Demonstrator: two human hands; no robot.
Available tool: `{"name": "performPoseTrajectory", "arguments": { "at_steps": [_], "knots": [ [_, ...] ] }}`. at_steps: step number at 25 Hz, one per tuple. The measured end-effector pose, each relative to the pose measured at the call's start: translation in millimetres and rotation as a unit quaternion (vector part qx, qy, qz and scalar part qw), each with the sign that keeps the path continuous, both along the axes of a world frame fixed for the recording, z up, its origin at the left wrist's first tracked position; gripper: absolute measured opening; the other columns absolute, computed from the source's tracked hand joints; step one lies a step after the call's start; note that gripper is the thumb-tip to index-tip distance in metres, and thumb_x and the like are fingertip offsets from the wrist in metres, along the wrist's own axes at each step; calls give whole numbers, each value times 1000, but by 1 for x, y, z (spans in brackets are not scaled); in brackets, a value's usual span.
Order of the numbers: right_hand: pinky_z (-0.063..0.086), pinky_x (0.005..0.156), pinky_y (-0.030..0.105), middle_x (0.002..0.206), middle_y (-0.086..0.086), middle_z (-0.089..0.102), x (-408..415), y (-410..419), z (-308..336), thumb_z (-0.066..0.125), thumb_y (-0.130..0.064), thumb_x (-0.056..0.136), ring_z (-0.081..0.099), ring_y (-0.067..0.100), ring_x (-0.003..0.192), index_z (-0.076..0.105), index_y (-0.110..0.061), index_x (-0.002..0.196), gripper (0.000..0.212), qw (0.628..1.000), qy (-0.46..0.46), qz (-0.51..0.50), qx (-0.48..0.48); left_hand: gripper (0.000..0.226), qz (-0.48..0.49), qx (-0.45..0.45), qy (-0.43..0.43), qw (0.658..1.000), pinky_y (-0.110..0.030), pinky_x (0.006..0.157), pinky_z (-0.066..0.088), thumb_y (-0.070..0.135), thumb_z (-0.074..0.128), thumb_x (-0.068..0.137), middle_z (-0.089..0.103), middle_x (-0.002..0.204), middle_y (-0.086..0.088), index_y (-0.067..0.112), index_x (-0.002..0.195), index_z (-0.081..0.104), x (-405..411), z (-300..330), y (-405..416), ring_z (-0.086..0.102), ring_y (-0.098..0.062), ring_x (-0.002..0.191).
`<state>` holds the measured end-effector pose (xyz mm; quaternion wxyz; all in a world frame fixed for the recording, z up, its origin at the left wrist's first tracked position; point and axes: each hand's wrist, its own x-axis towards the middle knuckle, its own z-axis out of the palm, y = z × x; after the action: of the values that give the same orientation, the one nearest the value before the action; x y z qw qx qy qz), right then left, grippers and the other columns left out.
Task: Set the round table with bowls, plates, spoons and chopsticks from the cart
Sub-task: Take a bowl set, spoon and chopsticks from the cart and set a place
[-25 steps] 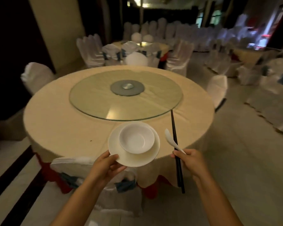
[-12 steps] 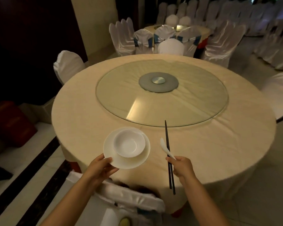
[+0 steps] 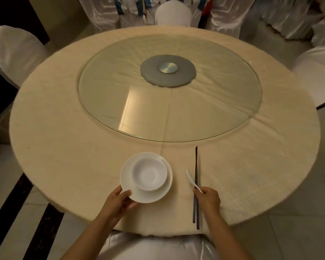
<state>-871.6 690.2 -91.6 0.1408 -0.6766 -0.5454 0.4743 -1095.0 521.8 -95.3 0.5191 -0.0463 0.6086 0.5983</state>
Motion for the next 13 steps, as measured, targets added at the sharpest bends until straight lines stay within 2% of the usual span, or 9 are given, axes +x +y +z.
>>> {"name": "performPoseTrajectory", "arguments": {
  "at_steps": [6, 9, 13],
  "knots": [
    [38, 55, 25, 74, 9, 66, -13, -5, -17, 63, -16, 86, 54, 18, 67, 72, -2, 84, 16, 998, -60, 16, 11, 31, -17, -5, -27, 999, -35, 67, 61, -2, 50, 89, 67, 104, -16, 17, 112, 60, 0, -12, 10, 64, -33, 93],
    [33, 50, 17, 85, 13, 70, -21, -7, -19, 62, -15, 87, 53, 17, 69, 71, -2, 89, 15, 997, -73, 12, 33, 32, -13, 0, -37, 999, -34, 66, 61, -4, 48, 89, 65, 107, -16, 14, 114, 59, 0, -14, 9, 62, -33, 95],
    [39, 57, 24, 82, 11, 66, -30, -11, -19, 63, -11, 85, 53, 17, 69, 64, -1, 89, 11, 996, -68, -8, 61, 33, -15, -2, -22, 1000, -34, 66, 61, -4, 48, 90, 66, 108, -15, 14, 115, 58, -1, -16, 8, 62, -35, 99]
  ]
}}
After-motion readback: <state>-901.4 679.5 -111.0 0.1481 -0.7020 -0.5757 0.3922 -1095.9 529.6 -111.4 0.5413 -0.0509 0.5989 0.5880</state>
